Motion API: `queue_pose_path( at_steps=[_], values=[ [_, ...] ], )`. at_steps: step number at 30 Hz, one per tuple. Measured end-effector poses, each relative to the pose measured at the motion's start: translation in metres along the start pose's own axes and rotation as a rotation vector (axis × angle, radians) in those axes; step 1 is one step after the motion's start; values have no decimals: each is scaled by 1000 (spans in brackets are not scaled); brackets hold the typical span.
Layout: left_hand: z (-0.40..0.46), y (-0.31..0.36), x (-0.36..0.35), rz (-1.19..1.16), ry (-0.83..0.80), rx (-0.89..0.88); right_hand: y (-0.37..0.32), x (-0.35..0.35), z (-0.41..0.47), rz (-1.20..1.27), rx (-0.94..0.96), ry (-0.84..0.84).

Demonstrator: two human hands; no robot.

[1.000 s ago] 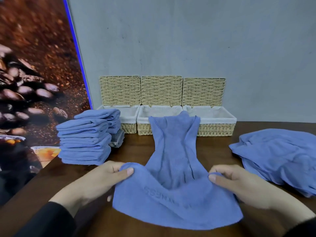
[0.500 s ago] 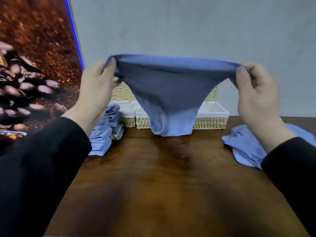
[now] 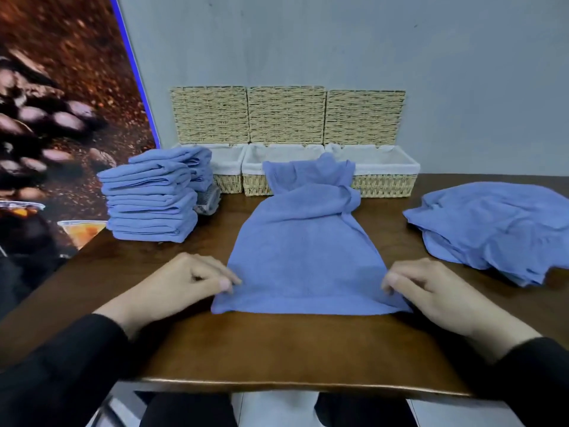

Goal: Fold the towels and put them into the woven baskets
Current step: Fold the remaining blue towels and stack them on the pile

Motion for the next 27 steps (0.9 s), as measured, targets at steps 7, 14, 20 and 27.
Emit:
queue_pose_path(
  at_steps=[7, 14, 20, 27],
  values=[
    [41, -11, -29, 423, -76, 31, 3, -31, 44, -132, 60, -92],
    [49, -8, -24, 466, 17, -21, -2, -28, 46, -174, 100, -59],
    [79, -6, -18, 509, 34, 14, 1, -23, 69, -136, 61, -8],
    [143, 3, 11, 302, 346, 84, -1, 18, 134, -76, 55, 252]
  ],
)
Point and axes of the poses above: each hand's wrist, its own z-axis towards the middle knuckle, its own x-axis out of the back of the hand, y = z × x, the point moved 10 cm from there along z, towards the middle knuckle, and after that the axes turned 9 degrees about z, right-handed, at the moved point
